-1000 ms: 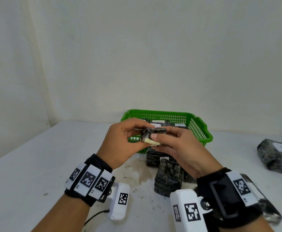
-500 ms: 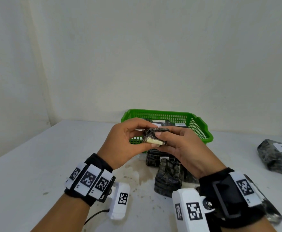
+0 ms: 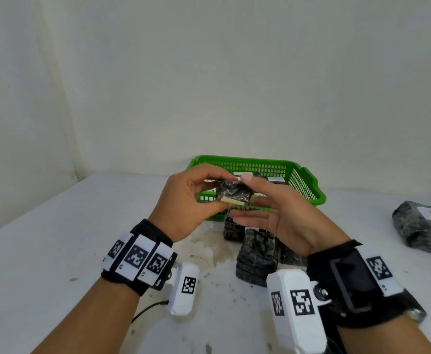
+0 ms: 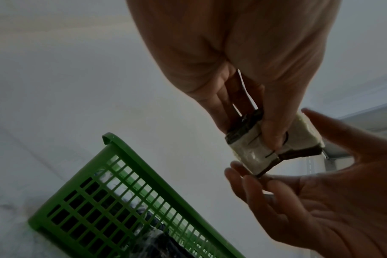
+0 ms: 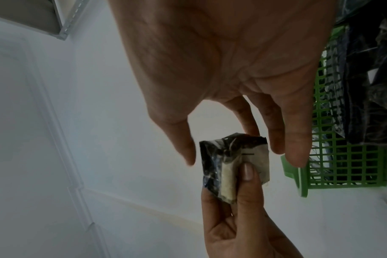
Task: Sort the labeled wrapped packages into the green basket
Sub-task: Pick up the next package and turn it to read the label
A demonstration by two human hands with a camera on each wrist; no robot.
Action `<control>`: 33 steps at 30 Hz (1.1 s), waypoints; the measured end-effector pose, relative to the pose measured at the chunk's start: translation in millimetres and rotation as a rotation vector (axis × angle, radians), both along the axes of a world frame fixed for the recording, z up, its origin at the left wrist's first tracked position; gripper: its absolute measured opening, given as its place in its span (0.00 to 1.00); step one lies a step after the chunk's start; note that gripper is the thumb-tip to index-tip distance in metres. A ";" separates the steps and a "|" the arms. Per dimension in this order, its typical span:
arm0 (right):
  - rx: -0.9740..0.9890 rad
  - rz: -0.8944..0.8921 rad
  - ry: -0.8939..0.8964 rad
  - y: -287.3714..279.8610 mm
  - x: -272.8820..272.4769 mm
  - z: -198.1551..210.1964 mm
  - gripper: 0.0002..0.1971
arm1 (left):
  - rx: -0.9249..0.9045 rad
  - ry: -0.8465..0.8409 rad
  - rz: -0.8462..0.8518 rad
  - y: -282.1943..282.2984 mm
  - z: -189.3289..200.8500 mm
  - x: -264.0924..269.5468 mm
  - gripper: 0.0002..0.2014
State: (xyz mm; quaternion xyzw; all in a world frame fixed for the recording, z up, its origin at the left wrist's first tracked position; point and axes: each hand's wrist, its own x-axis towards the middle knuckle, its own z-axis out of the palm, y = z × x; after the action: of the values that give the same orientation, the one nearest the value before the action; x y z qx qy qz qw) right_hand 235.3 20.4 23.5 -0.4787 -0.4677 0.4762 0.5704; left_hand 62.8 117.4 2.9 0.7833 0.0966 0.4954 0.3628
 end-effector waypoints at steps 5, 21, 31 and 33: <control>0.041 -0.037 0.087 1.6 0.9 -1.6 0.12 | -0.029 0.077 -0.013 -1.4 0.3 0.0 0.30; 0.108 -0.039 -0.004 4.4 5.6 -6.1 0.15 | -0.078 0.089 -0.064 -4.3 -0.5 0.7 0.30; 0.176 -0.108 -0.074 7.9 7.6 -11.6 0.23 | -0.087 0.086 -0.110 -8.7 1.3 2.5 0.34; 0.192 -0.126 -0.093 8.4 7.1 -11.4 0.26 | -0.129 0.066 -0.102 -8.8 1.0 1.8 0.32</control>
State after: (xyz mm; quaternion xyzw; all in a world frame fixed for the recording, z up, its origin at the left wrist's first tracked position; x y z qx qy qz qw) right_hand 242.4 28.8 12.1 -0.4720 -0.5062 0.3694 0.6202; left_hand 64.6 108.6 3.9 0.7780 0.1000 0.4430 0.4341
